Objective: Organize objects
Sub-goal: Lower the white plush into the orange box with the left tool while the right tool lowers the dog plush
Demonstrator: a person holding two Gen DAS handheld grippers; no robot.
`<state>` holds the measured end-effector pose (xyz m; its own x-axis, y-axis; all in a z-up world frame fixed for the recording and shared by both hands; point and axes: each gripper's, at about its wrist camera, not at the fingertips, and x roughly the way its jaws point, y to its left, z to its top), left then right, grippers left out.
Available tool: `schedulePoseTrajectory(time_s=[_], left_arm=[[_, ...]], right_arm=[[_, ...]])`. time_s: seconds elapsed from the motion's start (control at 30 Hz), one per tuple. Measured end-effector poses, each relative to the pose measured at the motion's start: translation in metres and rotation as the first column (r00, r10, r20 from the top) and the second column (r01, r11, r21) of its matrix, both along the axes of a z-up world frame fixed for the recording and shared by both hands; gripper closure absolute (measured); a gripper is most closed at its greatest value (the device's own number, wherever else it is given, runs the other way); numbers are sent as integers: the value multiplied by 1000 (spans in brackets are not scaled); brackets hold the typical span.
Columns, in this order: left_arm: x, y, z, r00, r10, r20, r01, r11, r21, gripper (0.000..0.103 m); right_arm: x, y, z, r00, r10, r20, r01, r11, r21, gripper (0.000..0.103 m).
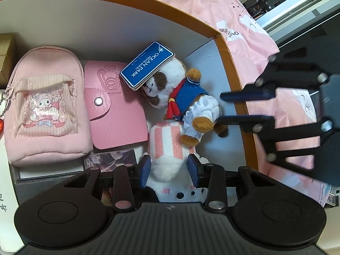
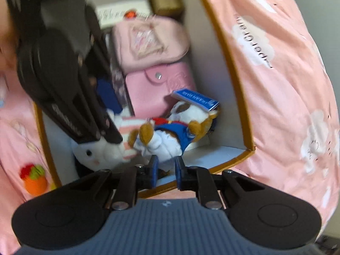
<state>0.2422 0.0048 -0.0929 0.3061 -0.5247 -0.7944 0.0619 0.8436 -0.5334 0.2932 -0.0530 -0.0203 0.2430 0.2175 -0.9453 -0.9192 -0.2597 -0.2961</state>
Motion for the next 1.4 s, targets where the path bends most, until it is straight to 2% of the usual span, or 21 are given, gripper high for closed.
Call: schedulePoseTrajectory(time_s=[0.07, 0.13, 0.17, 0.33, 0.37, 0.4, 0.43, 0.47, 0.53, 0.6, 0.67, 0.77, 0.9, 0.97, 1.1, 1.2, 1.27, 1.4], left_arm=[[-4, 2, 1, 1000, 0, 1, 0, 1000, -1, 60], [-1, -4, -1, 1000, 5, -1, -5, 1000, -7, 60], [3, -8, -1, 1000, 8, -2, -8, 1000, -10, 60], [3, -3, -2, 1000, 17, -5, -17, 1000, -19, 63], [3, -2, -3, 1000, 23, -10, -23, 999, -29, 63], [3, 0, -4, 1000, 26, -16, -27, 999, -39, 63], [4, 0, -4, 1000, 25, -15, -25, 999, -42, 63], [4, -1, -3, 1000, 20, -12, -21, 999, -34, 63], [5, -2, -3, 1000, 14, -6, -14, 1000, -22, 63], [5, -2, -2, 1000, 18, -12, -18, 999, -26, 63], [5, -1, -3, 1000, 21, -14, -21, 999, -33, 63], [5, 1, -5, 999, 28, -20, -29, 999, -43, 63], [5, 3, -7, 999, 34, -24, -35, 998, -43, 63], [4, 5, -9, 999, 42, -31, -43, 998, -49, 63], [4, 8, -11, 998, 52, -39, -55, 997, -55, 63], [4, 8, -11, 998, 55, -41, -57, 997, -52, 63], [5, 9, -11, 997, 59, -45, -62, 996, -58, 63], [5, 11, -13, 996, 73, -53, -77, 994, -76, 61]], right_arm=[[3, 0, 13, 998, -30, -57, 33, 998, 49, 81], [1, 1, 21, 992, -47, -117, 57, 995, 81, 59], [-3, 1, 22, 992, -34, -125, 46, 994, 97, 59], [-14, 10, -6, 998, 4, -61, 0, 998, 70, 63], [-12, 9, -8, 996, 3, -89, 4, 997, 79, 63], [-10, 8, -8, 994, -7, -106, 17, 996, 93, 65], [-7, 7, -9, 994, -15, -104, 25, 995, 99, 73], [-7, 5, -10, 997, -18, -75, 25, 995, 96, 73], [-9, 3, -12, 999, 14, -51, -9, 996, 83, 77], [-17, 1, -15, 995, 98, 5, -99, 994, 55, 80], [-25, -1, -20, 977, 203, 73, -204, 979, 4, 82], [-41, -8, -31, 916, 363, 171, -354, 932, -81, 83], [-50, -14, -44, 850, 479, 218, -448, 876, -180, 83], [-51, -14, -50, 836, 505, 213, -465, 860, -212, 83], [-46, -8, -57, 847, 500, 179, -454, 857, -242, 83], [-36, 0, -64, 883, 450, 134, -407, 876, -260, 84], [-33, 4, -69, 889, 441, 121, -401, 879, -258, 85], [-21, 13, -65, 934, 348, 87, -321, 919, -228, 84]])
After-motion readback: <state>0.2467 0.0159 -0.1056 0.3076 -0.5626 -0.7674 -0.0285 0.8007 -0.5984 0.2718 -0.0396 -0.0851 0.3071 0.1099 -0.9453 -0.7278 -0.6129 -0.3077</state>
